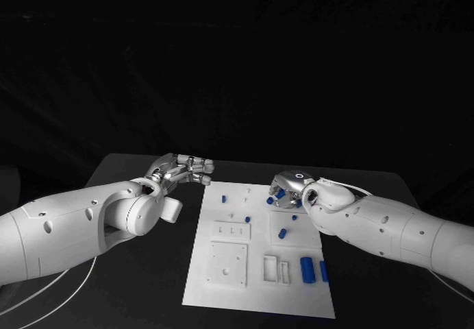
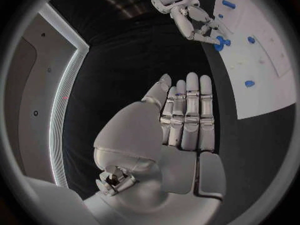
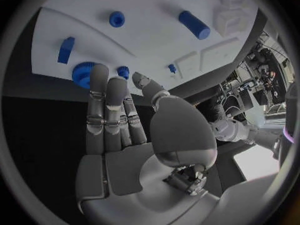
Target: Assemble the parts on the task board
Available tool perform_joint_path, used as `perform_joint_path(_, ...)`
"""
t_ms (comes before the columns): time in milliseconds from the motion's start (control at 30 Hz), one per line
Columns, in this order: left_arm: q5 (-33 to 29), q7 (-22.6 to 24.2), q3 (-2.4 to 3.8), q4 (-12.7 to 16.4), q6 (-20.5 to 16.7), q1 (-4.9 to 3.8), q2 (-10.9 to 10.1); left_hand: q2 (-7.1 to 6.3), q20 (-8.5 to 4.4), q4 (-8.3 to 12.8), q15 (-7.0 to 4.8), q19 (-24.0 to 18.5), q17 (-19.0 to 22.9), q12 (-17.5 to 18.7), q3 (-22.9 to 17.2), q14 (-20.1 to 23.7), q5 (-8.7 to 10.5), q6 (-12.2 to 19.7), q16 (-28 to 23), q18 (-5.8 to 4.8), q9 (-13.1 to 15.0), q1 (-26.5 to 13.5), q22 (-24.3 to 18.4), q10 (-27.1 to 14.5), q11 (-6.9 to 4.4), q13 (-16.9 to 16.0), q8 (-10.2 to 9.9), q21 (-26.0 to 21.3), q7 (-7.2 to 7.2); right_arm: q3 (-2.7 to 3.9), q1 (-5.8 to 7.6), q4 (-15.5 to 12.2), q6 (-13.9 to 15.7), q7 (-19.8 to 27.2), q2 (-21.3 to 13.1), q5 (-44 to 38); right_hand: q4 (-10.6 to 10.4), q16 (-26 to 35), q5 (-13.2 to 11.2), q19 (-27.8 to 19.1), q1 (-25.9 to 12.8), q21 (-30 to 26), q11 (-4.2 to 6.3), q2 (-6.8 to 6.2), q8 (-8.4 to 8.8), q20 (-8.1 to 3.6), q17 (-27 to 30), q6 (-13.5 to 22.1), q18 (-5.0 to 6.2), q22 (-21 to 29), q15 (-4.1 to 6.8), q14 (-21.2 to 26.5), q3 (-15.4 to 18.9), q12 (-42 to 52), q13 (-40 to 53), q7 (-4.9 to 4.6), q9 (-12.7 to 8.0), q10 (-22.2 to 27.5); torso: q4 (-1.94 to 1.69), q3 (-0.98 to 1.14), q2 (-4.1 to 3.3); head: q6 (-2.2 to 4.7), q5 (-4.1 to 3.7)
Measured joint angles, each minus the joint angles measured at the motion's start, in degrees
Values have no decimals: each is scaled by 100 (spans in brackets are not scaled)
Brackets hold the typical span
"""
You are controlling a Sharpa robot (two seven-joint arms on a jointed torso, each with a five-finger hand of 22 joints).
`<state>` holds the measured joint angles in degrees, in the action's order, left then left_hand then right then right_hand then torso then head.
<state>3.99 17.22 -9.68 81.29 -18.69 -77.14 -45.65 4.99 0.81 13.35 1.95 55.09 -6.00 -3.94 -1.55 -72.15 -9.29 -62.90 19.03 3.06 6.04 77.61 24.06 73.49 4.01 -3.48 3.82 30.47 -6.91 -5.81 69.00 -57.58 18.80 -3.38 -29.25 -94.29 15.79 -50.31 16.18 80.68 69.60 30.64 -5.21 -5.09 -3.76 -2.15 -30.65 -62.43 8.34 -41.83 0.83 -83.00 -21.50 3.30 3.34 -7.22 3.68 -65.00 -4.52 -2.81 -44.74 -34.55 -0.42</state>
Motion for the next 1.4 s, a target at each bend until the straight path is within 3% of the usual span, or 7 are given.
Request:
perform_joint_path(733,4,2,1,43,-6,-1,-13,0,0,0,0,0,8,0,0,0,0,-3,0,0,-1,0,-9,0,0,0,0,-31,-2,0,2,27,92,-260,80,-171,-100,-47,-250,102,-7,-351,0,-96,0,20,58,0,-41,-553,-20,21,-496,0,0,0,1,0,-32,-45,-207,125,-7)
perform_joint_path(933,5,4,1,40,-8,-1,-7,-2,0,0,0,-1,8,0,0,0,0,-3,0,0,-1,2,-9,0,0,1,0,-31,-3,-2,-1,-5,92,-295,94,-194,-102,-47,-421,102,-7,-352,55,-96,0,20,65,-62,-42,-656,-20,21,-768,0,0,17,1,-128,-38,-62,-257,151,-8)
perform_joint_path(1167,5,5,1,33,-9,-2,-6,-2,0,0,0,-1,7,0,0,0,0,-3,0,0,-1,2,-9,0,0,1,0,-31,-3,14,25,-26,137,-338,89,-238,-168,-68,-530,122,-7,-352,115,-96,0,0,64,-223,-44,-800,0,41,-987,0,-3,75,1,-343,-36,-63,-326,210,-13)
perform_joint_path(1400,6,6,1,24,-9,-2,-6,-2,-1,0,0,43,7,0,0,0,0,-3,0,0,6,2,-18,0,0,1,0,-65,-3,27,47,-66,270,-371,86,-291,-170,-67,-847,91,25,-337,200,-64,20,-57,59,-530,-84,-970,82,38,-1196,-1,-2,131,2,-700,-28,-62,-397,267,-14)
